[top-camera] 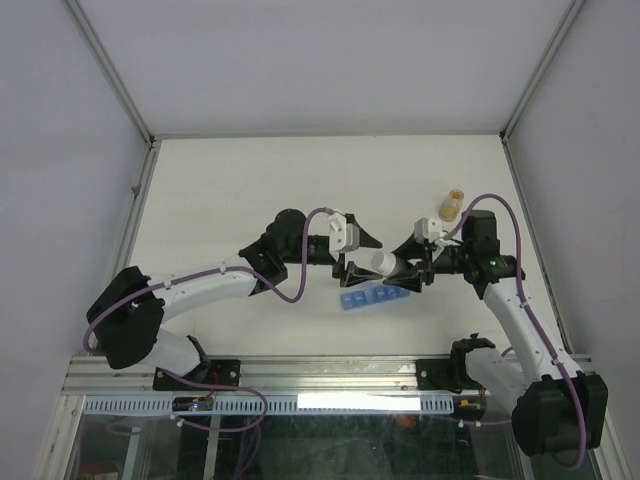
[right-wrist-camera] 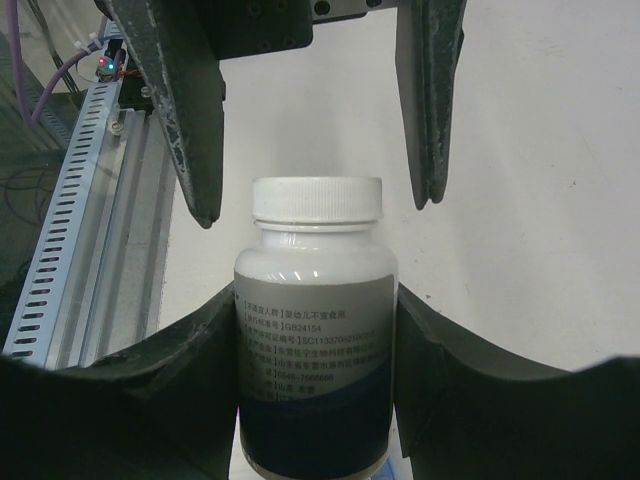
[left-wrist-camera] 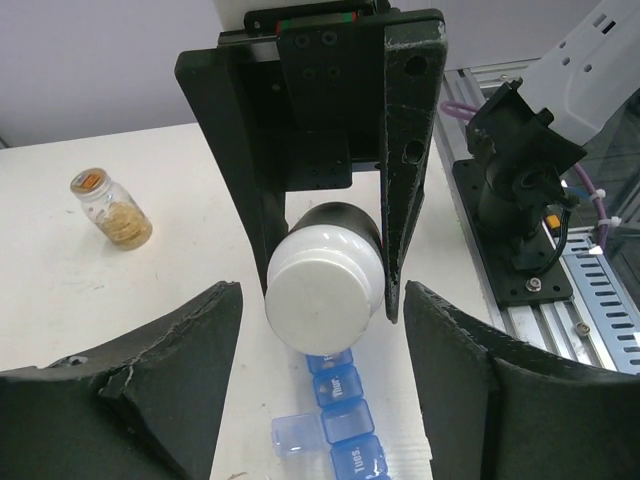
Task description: Sort the pills into containers
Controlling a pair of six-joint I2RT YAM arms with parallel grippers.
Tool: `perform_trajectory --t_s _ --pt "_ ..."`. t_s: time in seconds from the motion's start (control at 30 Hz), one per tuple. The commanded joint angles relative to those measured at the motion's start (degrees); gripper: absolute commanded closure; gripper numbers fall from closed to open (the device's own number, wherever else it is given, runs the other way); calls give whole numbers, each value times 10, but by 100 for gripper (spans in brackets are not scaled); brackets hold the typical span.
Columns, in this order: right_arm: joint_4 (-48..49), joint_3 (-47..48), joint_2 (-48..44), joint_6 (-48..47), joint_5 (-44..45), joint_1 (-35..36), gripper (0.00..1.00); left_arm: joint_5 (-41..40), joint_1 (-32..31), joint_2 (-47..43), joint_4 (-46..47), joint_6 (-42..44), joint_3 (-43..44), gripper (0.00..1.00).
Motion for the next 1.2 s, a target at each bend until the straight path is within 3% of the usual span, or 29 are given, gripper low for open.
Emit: perform_trajectory --t_s 0.0,0.13,0.23,0.33,0.4,0.6,0.87,1.17 --pt "16 23 -4 -12 -10 -1 100 33 1 16 11 3 35 35" --pt "16 23 -4 -12 -10 -2 100 41 1 26 10 -9 44 42" --pt "16 23 -3 -11 -10 -1 100 44 1 30 5 -14 46 55" --pt "16 23 -3 -12 -9 -2 100 43 1 25 5 -25 46 75" --pt "16 23 -3 -12 -10 -1 100 42 1 21 12 -42 41 80" --pt "15 23 -3 -12 -9 -2 100 22 -2 3 71 -195 13 100" --pt "16 22 -1 -12 -8 -2 100 -124 -14 -23 60 -437 -9 100" --pt "16 22 0 -12 -7 -2 100 -261 -35 -49 16 -489 -20 100"
